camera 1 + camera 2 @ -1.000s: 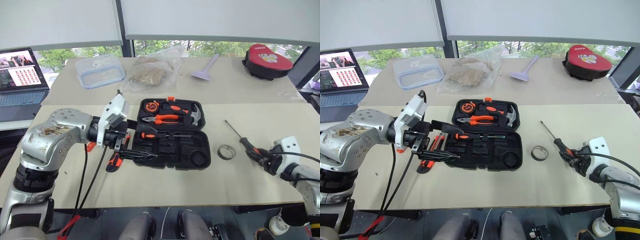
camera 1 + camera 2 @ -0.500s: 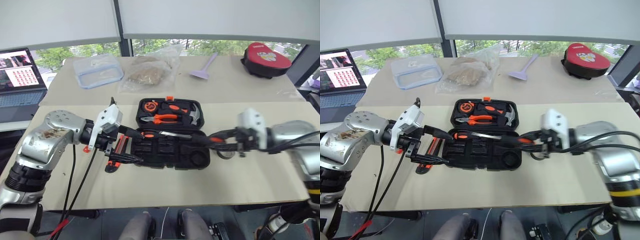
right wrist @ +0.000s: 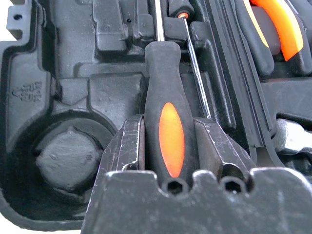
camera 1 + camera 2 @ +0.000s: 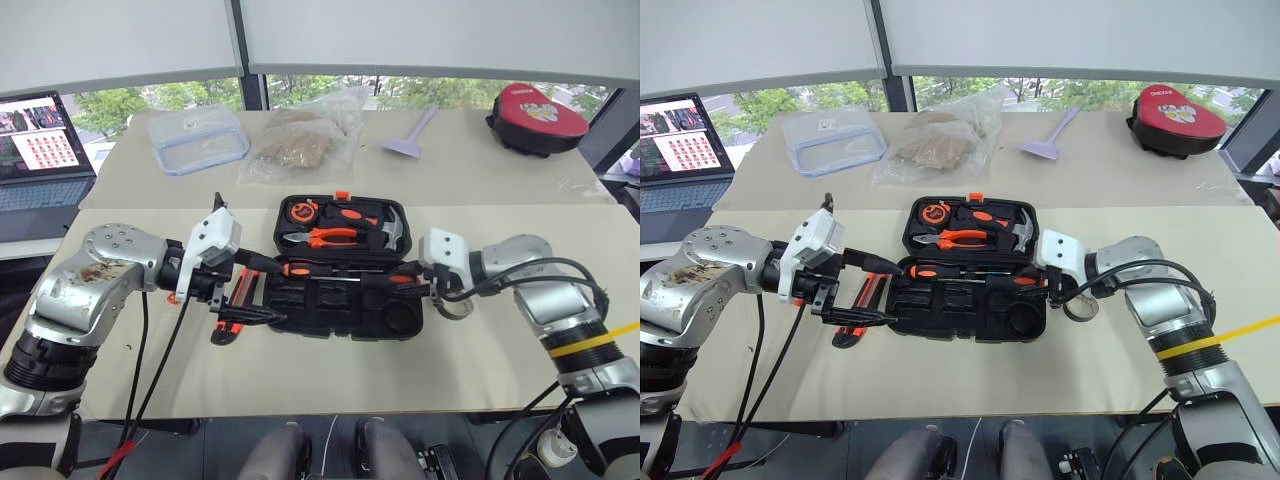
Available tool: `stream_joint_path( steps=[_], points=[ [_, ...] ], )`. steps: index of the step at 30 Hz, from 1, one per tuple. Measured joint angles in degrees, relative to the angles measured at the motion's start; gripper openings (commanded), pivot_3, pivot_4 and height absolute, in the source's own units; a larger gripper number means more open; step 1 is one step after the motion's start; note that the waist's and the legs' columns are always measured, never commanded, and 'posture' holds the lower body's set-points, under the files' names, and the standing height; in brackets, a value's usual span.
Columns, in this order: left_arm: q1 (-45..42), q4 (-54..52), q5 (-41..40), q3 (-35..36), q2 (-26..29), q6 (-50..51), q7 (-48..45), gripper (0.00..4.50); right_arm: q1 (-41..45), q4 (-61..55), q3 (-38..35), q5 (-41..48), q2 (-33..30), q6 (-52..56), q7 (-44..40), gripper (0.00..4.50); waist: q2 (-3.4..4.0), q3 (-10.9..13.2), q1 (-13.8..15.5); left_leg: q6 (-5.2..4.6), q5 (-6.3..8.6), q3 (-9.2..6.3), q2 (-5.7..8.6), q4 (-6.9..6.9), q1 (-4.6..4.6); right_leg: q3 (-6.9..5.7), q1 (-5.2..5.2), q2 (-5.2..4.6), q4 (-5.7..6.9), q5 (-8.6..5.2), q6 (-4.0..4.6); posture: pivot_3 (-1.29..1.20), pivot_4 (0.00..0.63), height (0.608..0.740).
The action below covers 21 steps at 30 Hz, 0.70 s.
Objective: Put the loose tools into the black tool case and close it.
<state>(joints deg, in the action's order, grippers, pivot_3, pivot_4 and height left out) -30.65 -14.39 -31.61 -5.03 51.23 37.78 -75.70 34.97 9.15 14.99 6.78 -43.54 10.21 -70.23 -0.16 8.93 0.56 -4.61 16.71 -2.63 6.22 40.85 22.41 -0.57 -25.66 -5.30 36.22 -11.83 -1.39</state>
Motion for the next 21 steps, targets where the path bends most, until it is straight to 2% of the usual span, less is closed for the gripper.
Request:
stream_joint_path(
  steps=[3, 5, 7, 12, 14, 15, 21],
  points=[
    [0.0, 0.1, 0.0, 0.0, 0.0, -0.1, 0.4, 4.50, 0.2, 0.0, 0.0, -0.3, 0.5, -0.1, 0.0, 1.07, 0.00, 0.0, -0.1, 0.00, 0.00, 0.00, -0.01, -0.01, 0.00, 0.01, -0.03, 0.01, 0.02, 0.00, 0.00, 0.00, 0.150, 0.722],
    [0.0, 0.1, 0.0, 0.0, -0.2, -0.1, 0.6, 4.50, 0.2, 0.0, 0.0, -0.5, 0.7, -0.1, 0.0, 2.07, 0.00, 0.0, -0.1, 0.00, 0.00, 0.01, -0.01, -0.01, 0.00, 0.01, -0.03, 0.01, 0.02, 0.00, 0.00, 0.00, 0.150, 0.722],
    [0.0, 0.1, 0.0, 0.0, -0.3, -0.1, 0.8, 4.50, 0.3, -0.1, -0.1, -0.6, 0.7, -0.1, 0.0, 2.60, 0.00, 0.0, 0.0, 0.00, 0.00, 0.01, 0.00, -0.01, 0.00, 0.01, -0.02, 0.01, 0.02, 0.00, 0.00, 0.00, 0.150, 0.722],
    [-0.4, 0.5, 0.1, -0.5, -1.1, -0.2, 0.9, 4.50, 0.3, -1.9, -0.6, 0.5, 3.0, 1.6, 1.0, 4.33, 0.00, 0.0, -0.1, 0.01, 0.00, 0.01, -0.01, -0.01, 0.01, 0.02, -0.05, 0.02, 0.05, 0.00, 0.00, 0.00, 0.150, 0.722],
    [-0.9, 1.3, 0.2, -0.5, -1.3, -0.3, 0.8, 4.50, 0.7, -3.2, -1.6, 1.8, 4.2, 4.1, 2.2, 4.33, 0.00, 0.0, -0.1, 0.01, 0.00, 0.02, 0.00, -0.01, 0.04, 0.02, -0.11, 0.02, 0.08, 0.00, 0.00, 0.00, 0.150, 0.722],
    [-1.0, 1.6, 0.3, -0.5, -1.3, -0.4, 0.8, 4.50, 1.0, -3.8, -2.3, 2.6, 4.6, 5.2, 2.6, 4.17, 0.00, 0.0, -0.1, 0.01, 0.00, 0.02, 0.00, 0.00, 0.07, 0.02, -0.14, 0.02, 0.07, 0.00, 0.00, 0.00, 0.150, 0.722],
    [-1.1, 2.0, 1.2, -0.8, -1.6, -0.5, 0.8, 4.50, 1.9, -5.2, -3.5, 3.8, 5.7, 9.0, 4.0, 2.29, 0.00, 0.0, 0.0, 0.01, -0.01, 0.02, 0.01, 0.00, 0.08, 0.01, -0.16, 0.01, 0.07, 0.00, 0.00, 0.00, 0.150, 0.722]
  ],
)
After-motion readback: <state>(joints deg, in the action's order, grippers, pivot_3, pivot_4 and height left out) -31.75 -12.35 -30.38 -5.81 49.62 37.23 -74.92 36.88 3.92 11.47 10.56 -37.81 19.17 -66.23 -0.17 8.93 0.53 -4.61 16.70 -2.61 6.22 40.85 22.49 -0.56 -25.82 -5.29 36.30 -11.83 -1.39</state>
